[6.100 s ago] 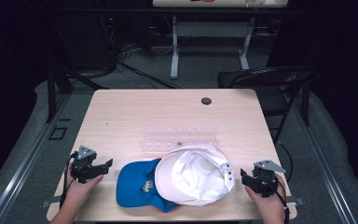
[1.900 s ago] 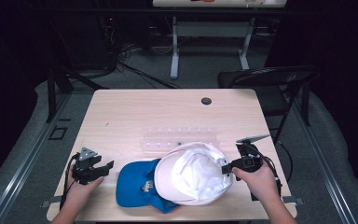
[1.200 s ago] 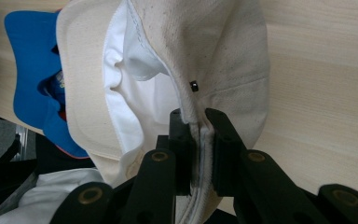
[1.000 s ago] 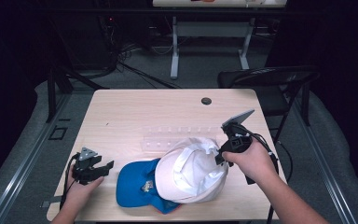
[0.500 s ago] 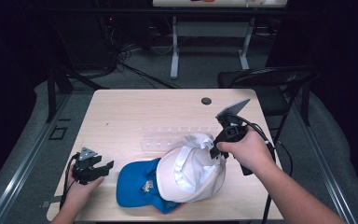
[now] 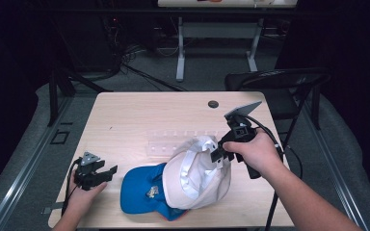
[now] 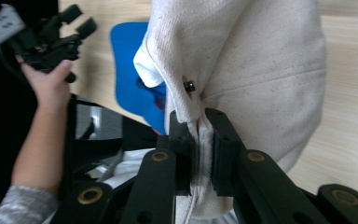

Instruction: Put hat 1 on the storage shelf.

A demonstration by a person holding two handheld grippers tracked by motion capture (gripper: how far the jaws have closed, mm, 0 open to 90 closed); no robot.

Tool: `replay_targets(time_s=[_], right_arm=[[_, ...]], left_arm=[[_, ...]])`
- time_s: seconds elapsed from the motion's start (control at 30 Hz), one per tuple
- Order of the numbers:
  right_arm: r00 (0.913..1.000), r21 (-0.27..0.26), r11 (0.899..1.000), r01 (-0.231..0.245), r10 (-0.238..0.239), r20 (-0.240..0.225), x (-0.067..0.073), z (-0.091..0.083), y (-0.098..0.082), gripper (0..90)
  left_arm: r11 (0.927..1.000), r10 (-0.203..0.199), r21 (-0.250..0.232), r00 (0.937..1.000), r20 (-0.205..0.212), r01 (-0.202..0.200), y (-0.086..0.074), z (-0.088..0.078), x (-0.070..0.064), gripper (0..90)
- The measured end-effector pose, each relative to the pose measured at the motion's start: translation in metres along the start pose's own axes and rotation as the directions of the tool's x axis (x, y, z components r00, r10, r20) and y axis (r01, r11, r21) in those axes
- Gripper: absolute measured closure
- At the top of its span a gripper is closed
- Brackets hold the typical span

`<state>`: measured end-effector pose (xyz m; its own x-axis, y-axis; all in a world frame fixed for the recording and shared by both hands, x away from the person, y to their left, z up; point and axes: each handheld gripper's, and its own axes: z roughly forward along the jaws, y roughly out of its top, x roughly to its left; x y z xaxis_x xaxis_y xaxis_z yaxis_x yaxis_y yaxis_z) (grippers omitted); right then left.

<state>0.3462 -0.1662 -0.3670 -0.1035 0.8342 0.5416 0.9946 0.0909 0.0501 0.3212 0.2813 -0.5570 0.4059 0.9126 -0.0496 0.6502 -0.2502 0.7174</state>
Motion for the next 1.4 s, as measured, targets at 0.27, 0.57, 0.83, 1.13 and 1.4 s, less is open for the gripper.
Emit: replay_targets(time_s=[0.27,0.57,0.83,1.13,1.4], right_arm=[[0.9908,0.002,1.000,-0.004,0.004,-0.135,0.000,-0.006,-0.001,81.7],[0.9754,-0.006,1.000,-0.008,0.006,-0.221,0.011,-0.011,-0.001,81.7],[0.9711,-0.033,0.999,-0.001,-0.007,-0.239,0.014,-0.025,-0.001,81.7],[0.9608,-0.090,0.996,-0.001,-0.024,-0.276,0.018,-0.035,0.008,81.7],[0.9489,-0.129,0.991,-0.016,-0.025,-0.315,0.022,-0.041,0.024,81.7]], left_arm=[[1.0000,-0.002,-0.007,1.0000,-0.003,0.002,0.000,0.000,0.000,41.3],[0.9999,-0.002,-0.016,1.0000,-0.008,0.002,0.000,-0.001,-0.001,41.3],[0.9999,0.000,-0.015,1.0000,-0.005,0.000,0.000,-0.001,-0.002,41.3],[0.9998,0.004,-0.020,1.0000,-0.001,-0.004,0.001,-0.001,-0.004,41.3],[0.9998,0.006,-0.020,1.0000,0.001,-0.006,0.001,-0.001,-0.005,41.3]])
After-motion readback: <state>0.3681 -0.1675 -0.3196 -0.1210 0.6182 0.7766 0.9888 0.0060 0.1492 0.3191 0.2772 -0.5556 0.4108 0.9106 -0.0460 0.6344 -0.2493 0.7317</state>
